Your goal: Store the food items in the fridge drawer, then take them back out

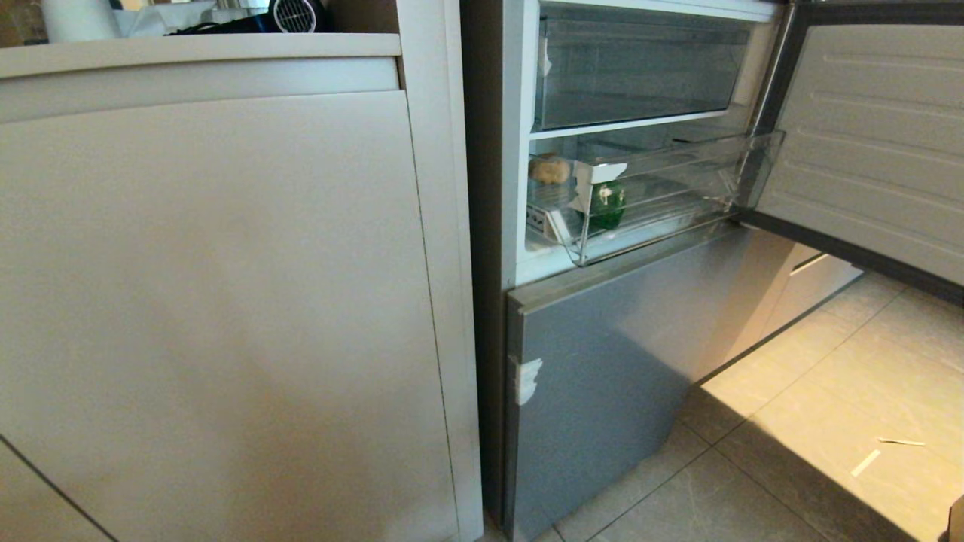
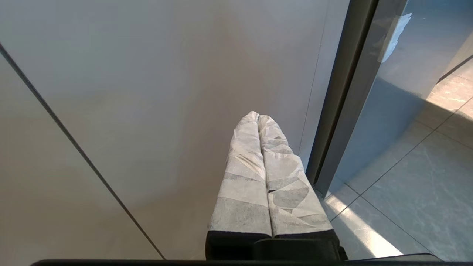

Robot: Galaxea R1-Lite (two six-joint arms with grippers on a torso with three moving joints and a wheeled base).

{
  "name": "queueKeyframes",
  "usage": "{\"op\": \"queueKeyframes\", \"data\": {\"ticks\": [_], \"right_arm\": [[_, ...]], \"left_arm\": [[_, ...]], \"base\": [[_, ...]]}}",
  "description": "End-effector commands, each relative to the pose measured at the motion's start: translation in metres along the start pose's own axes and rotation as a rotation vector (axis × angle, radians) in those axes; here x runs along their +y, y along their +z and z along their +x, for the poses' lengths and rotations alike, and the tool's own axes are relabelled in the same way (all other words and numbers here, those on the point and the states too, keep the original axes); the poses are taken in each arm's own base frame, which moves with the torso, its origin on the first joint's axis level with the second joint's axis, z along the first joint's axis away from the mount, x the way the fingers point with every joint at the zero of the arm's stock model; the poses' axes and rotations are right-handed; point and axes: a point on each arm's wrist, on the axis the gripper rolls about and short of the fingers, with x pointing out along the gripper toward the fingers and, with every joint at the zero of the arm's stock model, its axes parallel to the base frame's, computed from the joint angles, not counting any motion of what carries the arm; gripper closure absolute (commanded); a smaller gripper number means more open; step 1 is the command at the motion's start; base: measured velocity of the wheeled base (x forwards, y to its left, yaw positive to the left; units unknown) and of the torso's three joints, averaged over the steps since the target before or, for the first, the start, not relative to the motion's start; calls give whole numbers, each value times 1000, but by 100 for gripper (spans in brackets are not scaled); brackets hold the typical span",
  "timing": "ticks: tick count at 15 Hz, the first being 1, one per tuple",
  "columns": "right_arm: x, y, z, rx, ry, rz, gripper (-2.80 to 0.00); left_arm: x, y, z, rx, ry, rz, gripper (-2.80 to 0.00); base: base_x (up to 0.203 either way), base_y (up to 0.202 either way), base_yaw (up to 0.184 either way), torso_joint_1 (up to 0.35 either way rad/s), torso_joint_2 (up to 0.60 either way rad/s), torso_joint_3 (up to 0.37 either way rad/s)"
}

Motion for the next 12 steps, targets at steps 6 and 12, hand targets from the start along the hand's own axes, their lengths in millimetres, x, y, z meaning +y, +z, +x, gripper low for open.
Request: {"op": "queueKeyframes", "data": {"ticks": [6, 12], "right_arm": [[0, -91, 9, 266, -1, -36, 0], [-1, -95, 6, 353, -37, -97, 0]], "left_arm": [[0, 0, 0, -1, 2, -3, 0], [0, 0, 0, -1, 2, -2, 0]], "base": [[0, 0, 0, 0, 0, 0], [0, 0, 0, 0, 0, 0]]}}
